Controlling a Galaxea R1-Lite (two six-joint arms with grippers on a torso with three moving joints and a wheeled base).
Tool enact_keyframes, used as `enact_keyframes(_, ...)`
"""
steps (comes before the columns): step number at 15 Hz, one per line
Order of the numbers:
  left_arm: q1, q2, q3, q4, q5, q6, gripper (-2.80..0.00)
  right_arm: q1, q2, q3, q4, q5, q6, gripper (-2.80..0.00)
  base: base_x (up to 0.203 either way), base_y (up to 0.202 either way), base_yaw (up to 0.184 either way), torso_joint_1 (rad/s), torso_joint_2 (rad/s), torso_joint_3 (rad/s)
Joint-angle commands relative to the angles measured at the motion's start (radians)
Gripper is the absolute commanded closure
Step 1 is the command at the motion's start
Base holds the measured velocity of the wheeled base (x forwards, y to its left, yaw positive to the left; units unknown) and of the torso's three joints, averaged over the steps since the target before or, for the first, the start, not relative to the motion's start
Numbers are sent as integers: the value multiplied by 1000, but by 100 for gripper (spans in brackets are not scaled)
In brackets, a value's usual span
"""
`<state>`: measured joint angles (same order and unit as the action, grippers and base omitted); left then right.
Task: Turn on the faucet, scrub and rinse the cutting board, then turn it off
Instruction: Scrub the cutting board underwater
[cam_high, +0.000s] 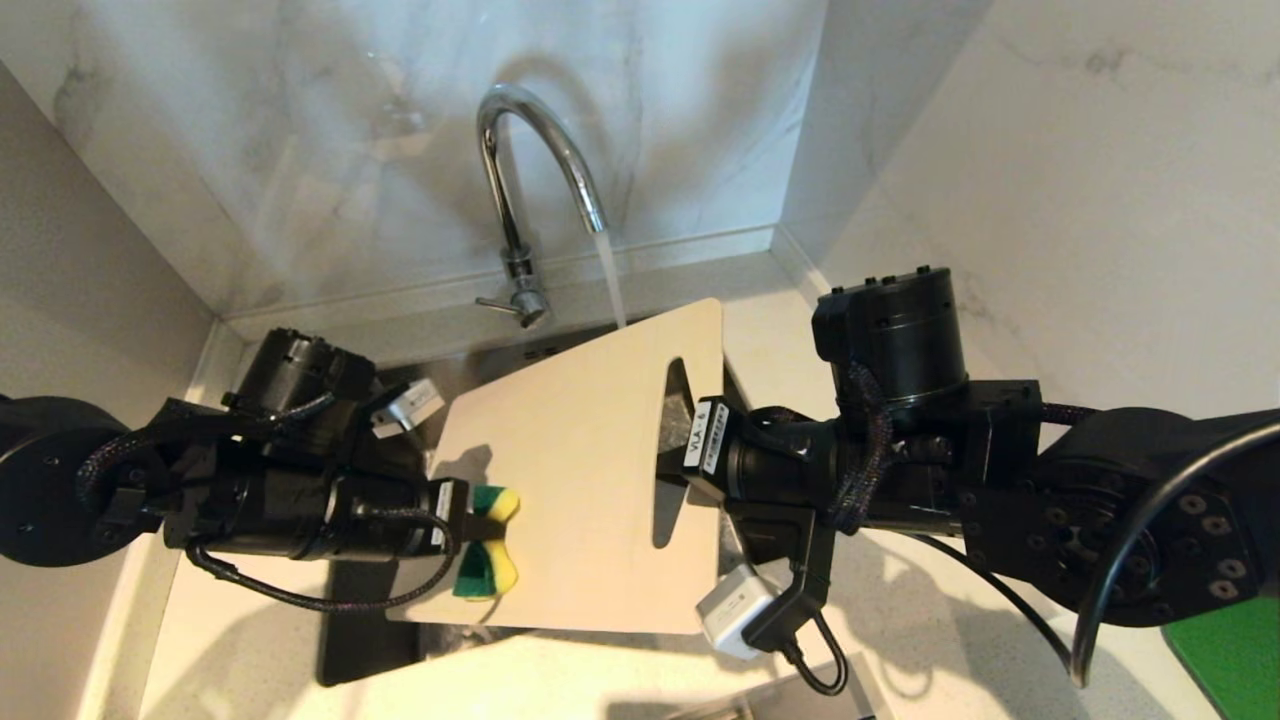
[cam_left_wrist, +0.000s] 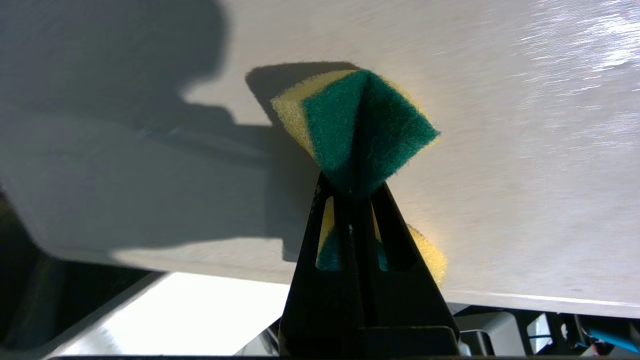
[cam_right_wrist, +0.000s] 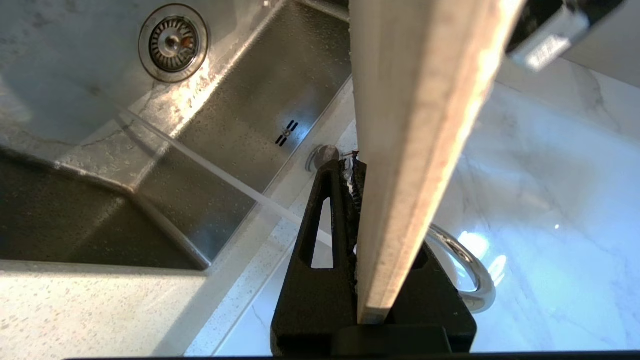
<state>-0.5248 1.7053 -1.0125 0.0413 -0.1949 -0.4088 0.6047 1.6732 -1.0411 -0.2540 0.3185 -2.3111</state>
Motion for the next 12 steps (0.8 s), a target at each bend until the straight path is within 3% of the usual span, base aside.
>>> enact_keyframes(1, 48, -6, 40, 0, -24, 10, 0, -2, 0, -2, -2, 2, -13, 0, 0, 0, 0, 0, 0, 0)
enact_keyframes(6, 199, -5, 128, -82, -87, 63, 0, -5, -4, -1, -2, 2, -12, 0, 0, 0, 0, 0, 0, 0)
enact_keyframes(12, 430, 47, 223, -125, -205, 182, 0, -5, -6, 22, -70, 1, 42, 0, 0, 0, 0, 0, 0, 0)
